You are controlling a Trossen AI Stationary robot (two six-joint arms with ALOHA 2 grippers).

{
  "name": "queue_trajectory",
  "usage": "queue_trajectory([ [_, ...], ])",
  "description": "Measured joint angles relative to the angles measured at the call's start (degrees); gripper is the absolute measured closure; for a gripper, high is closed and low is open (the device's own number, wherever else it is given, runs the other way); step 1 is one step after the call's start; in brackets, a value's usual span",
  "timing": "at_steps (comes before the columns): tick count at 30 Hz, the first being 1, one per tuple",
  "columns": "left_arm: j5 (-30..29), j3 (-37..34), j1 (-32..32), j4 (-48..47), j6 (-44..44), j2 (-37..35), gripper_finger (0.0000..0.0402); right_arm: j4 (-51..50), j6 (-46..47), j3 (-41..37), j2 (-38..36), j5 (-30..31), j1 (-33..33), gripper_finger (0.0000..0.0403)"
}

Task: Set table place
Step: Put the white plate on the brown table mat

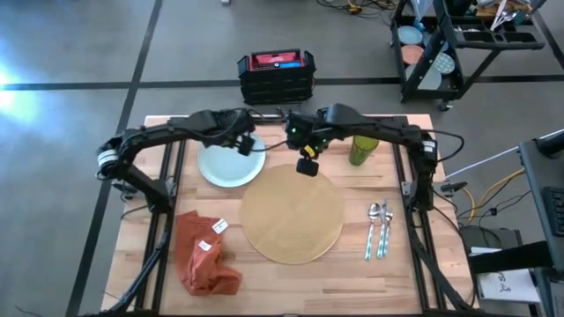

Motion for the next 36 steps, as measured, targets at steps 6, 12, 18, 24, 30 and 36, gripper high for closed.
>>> queue_trajectory([
  [6, 4.14, -6.62, 9.55, -0.50, 3.36, -4.79, 0.0363, 6.99, 3.17, -10.82, -0.53, -6.15, 0.80, 0.0403],
  [12, 16.32, -14.95, 21.44, 5.35, 8.70, -5.46, 0.0248, 10.75, 4.03, -13.21, -1.79, -9.11, 3.60, 0.0403],
  [18, 16.77, -18.07, 26.98, 10.78, 9.68, -4.07, 0.0163, 11.08, 4.12, -13.23, -3.26, -9.09, 4.90, 0.0403],
  [24, 16.73, -18.21, 29.81, 12.38, 8.65, 0.31, 0.0155, 11.12, 4.79, -13.23, -4.63, -9.05, 4.95, 0.0403],
  [30, 16.77, -18.32, 30.94, 12.86, 8.50, 6.33, 0.0188, 10.76, 6.04, -13.25, -5.44, -8.91, 5.19, 0.0403],
  [36, 16.84, -18.05, 30.94, 13.68, 8.52, 11.38, 0.0220, 10.62, 6.65, -13.25, -5.62, -8.59, 5.43, 0.0403],
])
